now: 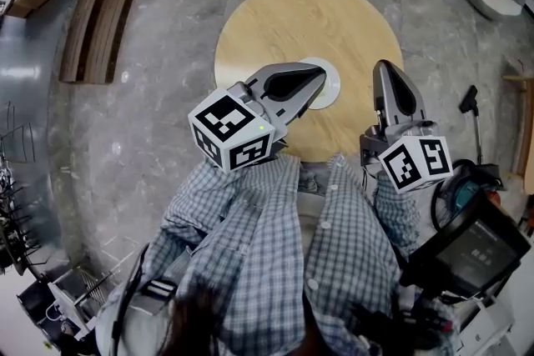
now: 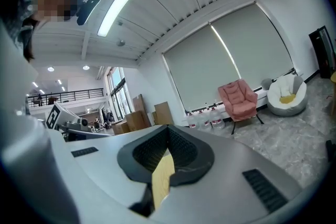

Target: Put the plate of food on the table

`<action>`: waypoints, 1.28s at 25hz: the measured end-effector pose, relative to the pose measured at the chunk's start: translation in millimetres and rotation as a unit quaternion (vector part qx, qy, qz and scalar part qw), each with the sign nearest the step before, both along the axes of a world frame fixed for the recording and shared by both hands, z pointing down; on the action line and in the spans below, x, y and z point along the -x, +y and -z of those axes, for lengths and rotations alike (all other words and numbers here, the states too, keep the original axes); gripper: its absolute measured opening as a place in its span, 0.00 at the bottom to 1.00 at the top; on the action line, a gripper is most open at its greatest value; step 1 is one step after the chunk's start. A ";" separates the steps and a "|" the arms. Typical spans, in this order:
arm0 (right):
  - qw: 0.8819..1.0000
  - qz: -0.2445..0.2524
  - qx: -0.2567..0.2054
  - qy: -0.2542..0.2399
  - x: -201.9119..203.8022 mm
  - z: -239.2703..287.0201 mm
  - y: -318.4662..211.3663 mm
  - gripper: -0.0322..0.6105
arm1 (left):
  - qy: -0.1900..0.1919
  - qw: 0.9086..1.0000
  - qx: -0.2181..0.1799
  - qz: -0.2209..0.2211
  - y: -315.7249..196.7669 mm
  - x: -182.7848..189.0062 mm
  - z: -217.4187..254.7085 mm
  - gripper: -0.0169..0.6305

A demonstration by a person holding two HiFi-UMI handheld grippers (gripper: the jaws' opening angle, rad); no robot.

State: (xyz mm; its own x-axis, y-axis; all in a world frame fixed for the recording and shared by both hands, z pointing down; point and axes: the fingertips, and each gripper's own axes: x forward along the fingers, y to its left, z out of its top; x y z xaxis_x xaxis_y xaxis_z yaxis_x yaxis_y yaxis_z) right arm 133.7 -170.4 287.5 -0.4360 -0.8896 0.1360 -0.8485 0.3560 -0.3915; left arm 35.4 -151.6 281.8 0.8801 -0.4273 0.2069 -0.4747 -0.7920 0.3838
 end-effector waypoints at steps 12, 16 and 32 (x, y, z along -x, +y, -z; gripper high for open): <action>1.000 0.001 0.011 0.000 2.3 -5.4 1.7 0.06 | 0.000 1.000 0.015 0.002 0.0 1.7 -5.0 0.04; 1.000 0.001 0.014 -0.003 2.2 -6.0 2.3 0.06 | 0.000 1.000 0.018 0.002 0.6 1.3 -6.9 0.04; 1.000 0.011 0.011 -0.005 4.8 -7.6 3.5 0.06 | 0.002 1.000 0.022 0.001 0.7 0.7 -8.2 0.04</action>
State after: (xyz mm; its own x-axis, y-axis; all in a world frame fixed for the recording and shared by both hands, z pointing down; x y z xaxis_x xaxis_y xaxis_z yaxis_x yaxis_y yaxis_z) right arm 128.9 -166.9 295.1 -0.4571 -0.8765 0.1511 -0.8363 0.3657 -0.4085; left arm 34.7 -151.0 290.0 0.8804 -0.4193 0.2216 -0.4743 -0.7734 0.4207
